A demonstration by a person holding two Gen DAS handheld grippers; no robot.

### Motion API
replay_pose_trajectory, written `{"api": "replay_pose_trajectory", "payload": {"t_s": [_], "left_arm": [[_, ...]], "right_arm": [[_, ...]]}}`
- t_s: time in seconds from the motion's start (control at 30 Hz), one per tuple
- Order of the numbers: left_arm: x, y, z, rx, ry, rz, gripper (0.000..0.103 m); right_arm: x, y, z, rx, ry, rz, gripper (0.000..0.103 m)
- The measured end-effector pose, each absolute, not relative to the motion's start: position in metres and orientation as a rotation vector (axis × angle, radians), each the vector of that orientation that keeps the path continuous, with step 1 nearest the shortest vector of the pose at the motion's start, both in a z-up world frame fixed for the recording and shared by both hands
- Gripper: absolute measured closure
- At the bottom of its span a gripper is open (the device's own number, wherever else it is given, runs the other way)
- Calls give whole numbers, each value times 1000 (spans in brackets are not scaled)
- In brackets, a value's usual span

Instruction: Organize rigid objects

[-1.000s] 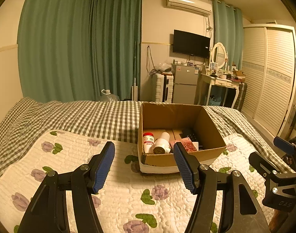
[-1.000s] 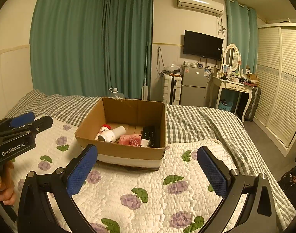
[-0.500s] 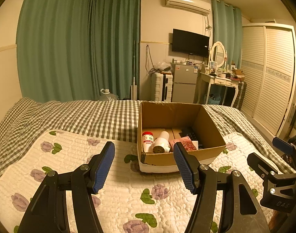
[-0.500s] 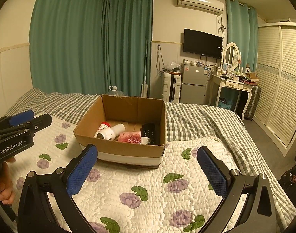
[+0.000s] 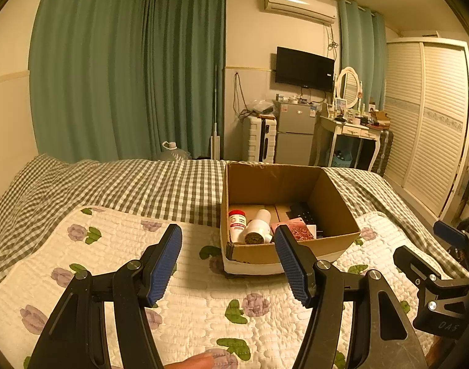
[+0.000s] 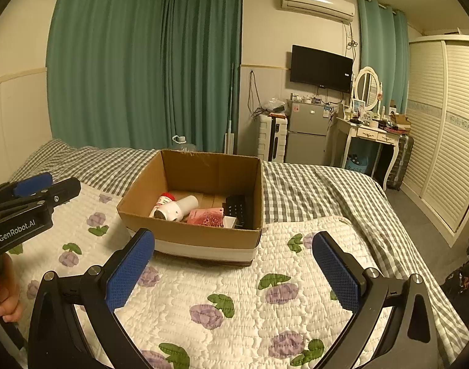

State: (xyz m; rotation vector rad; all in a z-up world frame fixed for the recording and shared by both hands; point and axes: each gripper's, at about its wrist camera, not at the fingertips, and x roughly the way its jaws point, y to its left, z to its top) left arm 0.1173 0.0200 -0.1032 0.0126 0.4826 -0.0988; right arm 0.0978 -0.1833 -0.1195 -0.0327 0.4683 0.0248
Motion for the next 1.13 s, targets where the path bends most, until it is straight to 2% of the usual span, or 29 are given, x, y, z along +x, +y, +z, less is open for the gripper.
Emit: {"api": "replay_pose_trajectory", "payload": {"t_s": [1.13], "left_arm": [[120,10,-111,38,514,-94,37]], "right_arm": [[101,-181,-124,-34,491,26,0]]}}
